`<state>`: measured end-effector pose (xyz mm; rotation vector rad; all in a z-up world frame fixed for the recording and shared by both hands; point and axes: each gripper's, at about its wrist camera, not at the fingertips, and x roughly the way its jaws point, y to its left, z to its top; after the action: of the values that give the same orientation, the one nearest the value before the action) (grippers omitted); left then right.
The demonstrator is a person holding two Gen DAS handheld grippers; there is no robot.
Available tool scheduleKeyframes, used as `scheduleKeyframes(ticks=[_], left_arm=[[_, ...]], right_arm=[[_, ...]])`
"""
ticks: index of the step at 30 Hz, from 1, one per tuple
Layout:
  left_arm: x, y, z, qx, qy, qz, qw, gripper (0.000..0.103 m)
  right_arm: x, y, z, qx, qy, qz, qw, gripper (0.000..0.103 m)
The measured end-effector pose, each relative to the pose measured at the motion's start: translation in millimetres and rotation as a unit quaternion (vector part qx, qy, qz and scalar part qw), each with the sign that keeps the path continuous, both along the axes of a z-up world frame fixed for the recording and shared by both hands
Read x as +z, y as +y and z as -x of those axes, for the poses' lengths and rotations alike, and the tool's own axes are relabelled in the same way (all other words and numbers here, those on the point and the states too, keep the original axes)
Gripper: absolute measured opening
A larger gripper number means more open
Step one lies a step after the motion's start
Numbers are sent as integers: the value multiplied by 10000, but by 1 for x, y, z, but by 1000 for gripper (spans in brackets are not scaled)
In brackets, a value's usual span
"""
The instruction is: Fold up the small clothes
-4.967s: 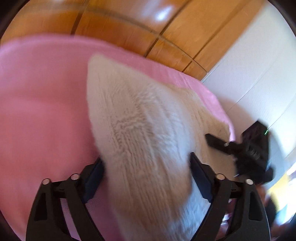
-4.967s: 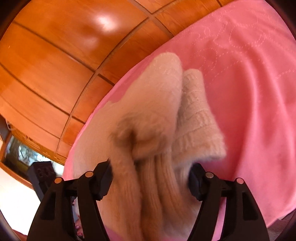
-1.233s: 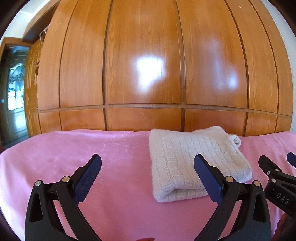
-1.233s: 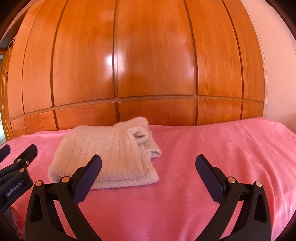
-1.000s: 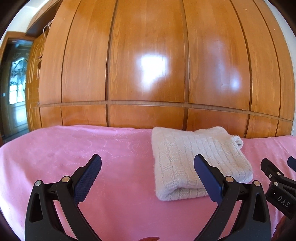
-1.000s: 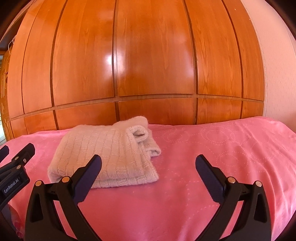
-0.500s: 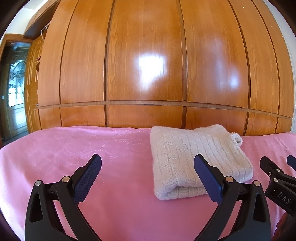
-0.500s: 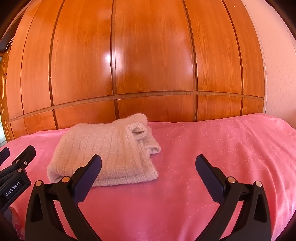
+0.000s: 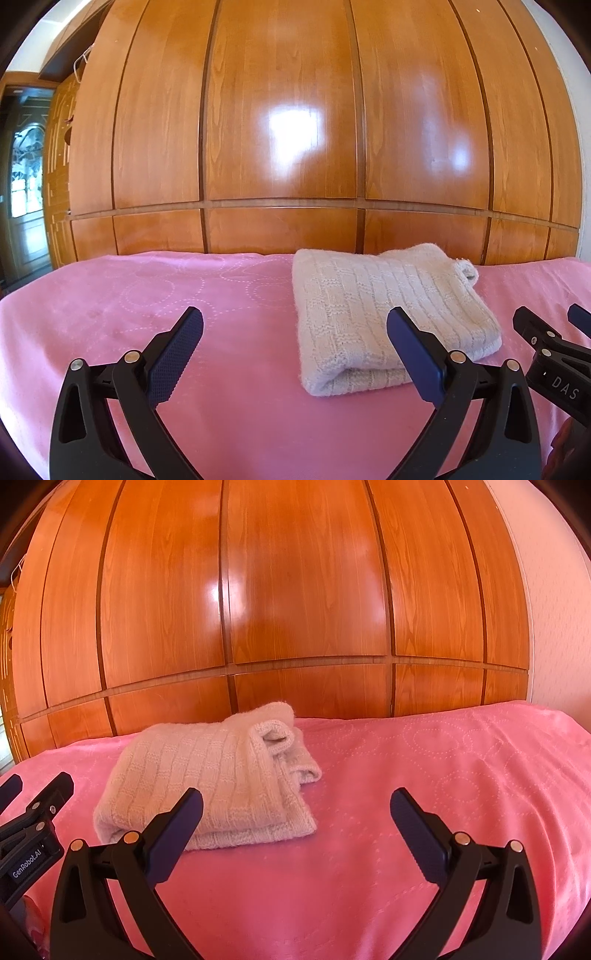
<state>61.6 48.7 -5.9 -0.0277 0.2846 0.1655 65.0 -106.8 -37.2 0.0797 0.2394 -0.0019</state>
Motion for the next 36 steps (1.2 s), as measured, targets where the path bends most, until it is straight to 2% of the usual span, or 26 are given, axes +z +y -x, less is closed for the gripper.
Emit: scheduleKeyframes(ticks=[36], left_arm=[[-1, -7, 2, -150, 24, -4, 9999, 99]], right_arm=[[-1, -1, 0, 0, 22, -38, 10000, 101]])
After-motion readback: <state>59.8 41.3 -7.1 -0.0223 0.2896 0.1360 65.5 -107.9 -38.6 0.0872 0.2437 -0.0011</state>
